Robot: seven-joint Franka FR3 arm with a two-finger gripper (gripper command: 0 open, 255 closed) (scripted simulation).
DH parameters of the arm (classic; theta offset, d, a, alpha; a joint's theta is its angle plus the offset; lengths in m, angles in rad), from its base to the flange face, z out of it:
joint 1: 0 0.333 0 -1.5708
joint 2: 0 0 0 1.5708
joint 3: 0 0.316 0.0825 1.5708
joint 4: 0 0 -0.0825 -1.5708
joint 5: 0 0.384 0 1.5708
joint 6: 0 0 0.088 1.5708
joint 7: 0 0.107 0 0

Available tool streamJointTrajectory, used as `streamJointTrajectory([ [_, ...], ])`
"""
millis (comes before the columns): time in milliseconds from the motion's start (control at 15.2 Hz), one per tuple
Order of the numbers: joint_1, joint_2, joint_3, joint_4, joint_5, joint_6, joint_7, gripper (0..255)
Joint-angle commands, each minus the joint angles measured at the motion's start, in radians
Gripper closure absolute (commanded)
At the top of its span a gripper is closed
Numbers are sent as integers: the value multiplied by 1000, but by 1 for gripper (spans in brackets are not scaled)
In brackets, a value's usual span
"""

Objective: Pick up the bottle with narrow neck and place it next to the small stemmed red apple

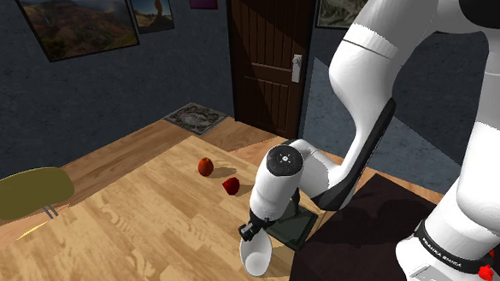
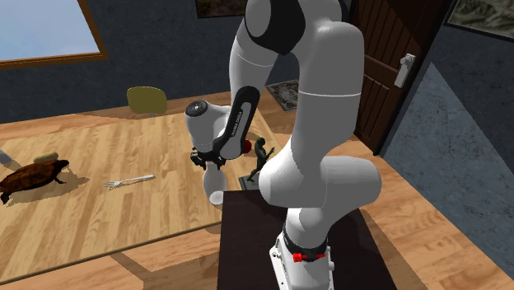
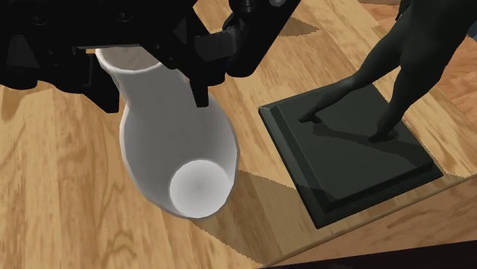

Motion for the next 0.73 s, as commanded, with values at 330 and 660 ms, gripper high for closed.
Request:
streamJointTrajectory([
  [330, 0, 0, 0, 0, 0, 0, 0, 255],
  [660, -44, -55, 57, -26, 109, -1, -88, 255],
])
